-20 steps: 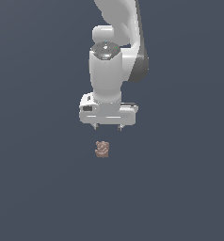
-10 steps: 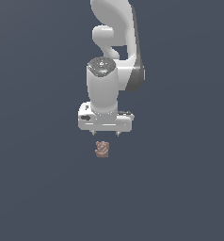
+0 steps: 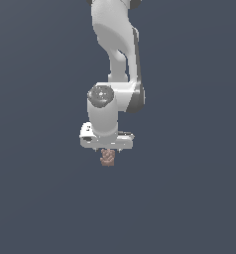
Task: Pick up the object and move it to a goal position.
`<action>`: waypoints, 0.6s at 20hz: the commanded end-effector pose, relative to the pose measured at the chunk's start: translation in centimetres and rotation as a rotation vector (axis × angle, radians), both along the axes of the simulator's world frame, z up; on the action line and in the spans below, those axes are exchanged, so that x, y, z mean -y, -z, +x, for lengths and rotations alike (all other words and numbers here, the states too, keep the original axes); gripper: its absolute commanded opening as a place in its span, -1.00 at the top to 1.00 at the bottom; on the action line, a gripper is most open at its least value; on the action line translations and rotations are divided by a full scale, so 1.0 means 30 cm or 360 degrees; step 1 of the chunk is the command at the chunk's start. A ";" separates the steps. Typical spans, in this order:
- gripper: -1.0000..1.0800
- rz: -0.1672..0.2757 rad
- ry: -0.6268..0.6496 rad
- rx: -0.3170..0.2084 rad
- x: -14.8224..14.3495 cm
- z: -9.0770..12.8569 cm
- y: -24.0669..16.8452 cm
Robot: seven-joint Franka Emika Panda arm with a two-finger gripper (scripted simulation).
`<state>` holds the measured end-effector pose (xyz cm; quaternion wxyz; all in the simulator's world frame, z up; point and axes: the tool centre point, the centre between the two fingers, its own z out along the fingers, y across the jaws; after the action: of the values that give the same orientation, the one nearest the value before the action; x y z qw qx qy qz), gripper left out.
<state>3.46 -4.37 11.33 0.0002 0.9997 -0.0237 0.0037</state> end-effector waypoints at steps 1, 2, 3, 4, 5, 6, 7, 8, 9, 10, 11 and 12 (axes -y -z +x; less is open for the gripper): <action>-0.92 0.0000 -0.0002 -0.0007 0.008 0.004 0.027; -0.92 0.0001 -0.0002 -0.0009 0.010 0.005 0.034; -0.92 0.0001 -0.0002 -0.0011 0.011 0.005 0.039; -0.92 0.0001 -0.0002 -0.0012 0.012 0.006 0.042; -0.92 0.0001 -0.0002 -0.0012 0.013 0.006 0.042; -0.92 0.0001 -0.0002 -0.0012 0.011 0.004 0.039; -0.92 0.0001 -0.0002 -0.0012 0.011 0.004 0.040; -0.92 0.0001 -0.0002 -0.0012 0.011 0.004 0.044; -0.92 0.0001 -0.0002 -0.0012 0.011 0.004 0.051; -0.92 0.0001 -0.0002 -0.0012 0.012 0.003 0.061; -0.92 0.0001 -0.0002 -0.0012 0.012 0.003 0.074; -0.92 0.0001 -0.0002 -0.0012 0.012 0.003 0.089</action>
<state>3.60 -4.72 9.28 0.0001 0.9997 -0.0232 0.0007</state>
